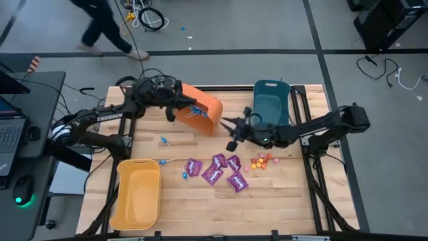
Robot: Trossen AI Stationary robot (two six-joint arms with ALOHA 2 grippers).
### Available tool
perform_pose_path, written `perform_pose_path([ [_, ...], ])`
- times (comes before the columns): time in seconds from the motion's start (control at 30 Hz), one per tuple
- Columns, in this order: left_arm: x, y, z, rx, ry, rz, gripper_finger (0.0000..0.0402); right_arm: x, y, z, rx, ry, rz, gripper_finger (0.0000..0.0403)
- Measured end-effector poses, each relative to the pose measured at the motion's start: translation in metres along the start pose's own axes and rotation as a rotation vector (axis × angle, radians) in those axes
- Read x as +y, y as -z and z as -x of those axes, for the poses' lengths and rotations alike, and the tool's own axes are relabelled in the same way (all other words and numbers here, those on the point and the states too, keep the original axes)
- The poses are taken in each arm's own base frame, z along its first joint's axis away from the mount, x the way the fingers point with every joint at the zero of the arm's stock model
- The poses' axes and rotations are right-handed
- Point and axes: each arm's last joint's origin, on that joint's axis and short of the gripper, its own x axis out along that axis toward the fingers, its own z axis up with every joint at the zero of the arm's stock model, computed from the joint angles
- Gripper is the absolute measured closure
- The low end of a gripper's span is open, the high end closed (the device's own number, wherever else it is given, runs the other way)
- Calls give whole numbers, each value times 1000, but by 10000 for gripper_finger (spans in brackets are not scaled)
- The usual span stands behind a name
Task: Sort candy
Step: Adjust the orange bin
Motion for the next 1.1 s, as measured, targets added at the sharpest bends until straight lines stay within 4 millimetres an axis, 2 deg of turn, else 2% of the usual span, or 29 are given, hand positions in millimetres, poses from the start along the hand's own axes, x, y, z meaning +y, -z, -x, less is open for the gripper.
perform_pose_path([
  [0.23,21,4,12,34,-241,-71,400,22,0,-23,47,58,39,270],
  [0.53,27,5,17,53,-290,-67,400,46,5,-40,102,77,70,220],
  [0.83,28,9,18,93,-297,-64,400,52,17,-55,209,199,101,218],
  [1.1,29,12,18,113,-301,-50,400,40,24,-60,262,273,107,234],
])
